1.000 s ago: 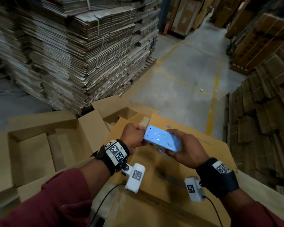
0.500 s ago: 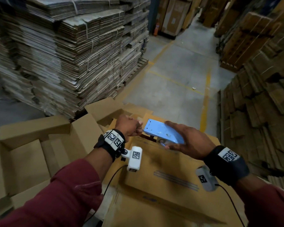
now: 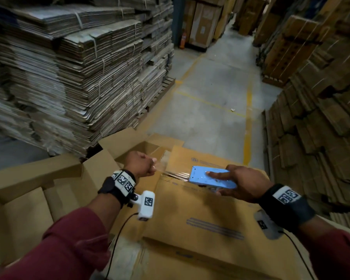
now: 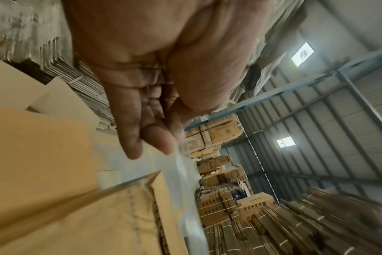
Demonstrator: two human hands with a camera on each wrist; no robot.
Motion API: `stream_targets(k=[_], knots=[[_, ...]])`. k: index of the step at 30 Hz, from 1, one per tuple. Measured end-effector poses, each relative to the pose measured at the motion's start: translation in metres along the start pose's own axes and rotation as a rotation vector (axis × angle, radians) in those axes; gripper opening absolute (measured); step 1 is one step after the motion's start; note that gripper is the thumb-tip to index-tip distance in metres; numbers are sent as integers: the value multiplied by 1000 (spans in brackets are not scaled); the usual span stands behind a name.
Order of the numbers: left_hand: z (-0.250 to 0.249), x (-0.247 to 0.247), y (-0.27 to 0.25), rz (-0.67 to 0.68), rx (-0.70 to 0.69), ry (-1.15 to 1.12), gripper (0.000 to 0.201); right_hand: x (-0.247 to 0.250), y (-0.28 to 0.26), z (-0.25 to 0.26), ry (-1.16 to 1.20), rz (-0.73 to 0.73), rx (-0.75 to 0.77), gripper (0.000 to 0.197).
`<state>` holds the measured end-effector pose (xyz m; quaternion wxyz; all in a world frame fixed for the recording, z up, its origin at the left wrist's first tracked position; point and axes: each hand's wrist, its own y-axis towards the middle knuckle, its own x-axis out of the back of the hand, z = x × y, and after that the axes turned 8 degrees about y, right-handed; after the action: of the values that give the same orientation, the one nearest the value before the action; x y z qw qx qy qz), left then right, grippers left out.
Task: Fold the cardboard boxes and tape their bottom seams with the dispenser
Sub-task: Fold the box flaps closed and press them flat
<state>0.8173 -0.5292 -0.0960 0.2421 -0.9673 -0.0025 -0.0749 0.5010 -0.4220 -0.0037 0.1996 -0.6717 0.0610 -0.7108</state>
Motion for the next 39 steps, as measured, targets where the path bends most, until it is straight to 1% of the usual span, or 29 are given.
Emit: stream_targets(k=[2, 4, 6, 9, 14, 17, 20, 23, 24, 26, 29, 31, 33, 36, 39], knots=[[6, -4, 2, 0, 14, -5, 13, -11, 12, -2, -18, 44, -10, 66], [12, -3, 4, 45, 40, -11, 11, -26, 22, 0, -33, 71, -11, 66], [15, 0, 4, 67, 46, -11, 20, -39, 29, 4, -23, 62, -10, 66], [20, 5, 9, 26, 23, -24, 30, -52, 41, 9, -12, 46, -5, 66], [35, 16, 21, -2, 49, -84, 23, -50, 58, 17, -7, 51, 27, 63], [42, 17, 24, 8, 60, -182, 21, -44, 60, 14, 0, 1, 34, 63], [54, 0, 21, 34, 112, -338, 19, -45, 55, -4, 83, -12, 26, 64], [63, -30, 12, -3, 173, -481, 20, -49, 51, -23, 128, -13, 0, 62], [64, -39, 7, -26, 189, -516, 17, -51, 50, -28, 135, -14, -7, 61], [66, -53, 0, -78, 204, -559, 12, -53, 47, -34, 163, -17, -18, 60], [71, -64, -5, -126, 170, -558, 13, -60, 41, -40, 245, -26, -15, 59], [72, -64, -5, -110, 157, -556, 13, -63, 37, -43, 281, -40, 2, 58], [71, -56, -3, -65, 147, -541, 13, -63, 34, -46, 287, -39, 20, 59], [74, -36, 7, 15, 128, -480, 13, -55, 30, -45, 288, -11, 86, 62], [82, -22, 15, 54, 155, -461, 13, -47, 32, -32, 236, 25, 118, 61]])
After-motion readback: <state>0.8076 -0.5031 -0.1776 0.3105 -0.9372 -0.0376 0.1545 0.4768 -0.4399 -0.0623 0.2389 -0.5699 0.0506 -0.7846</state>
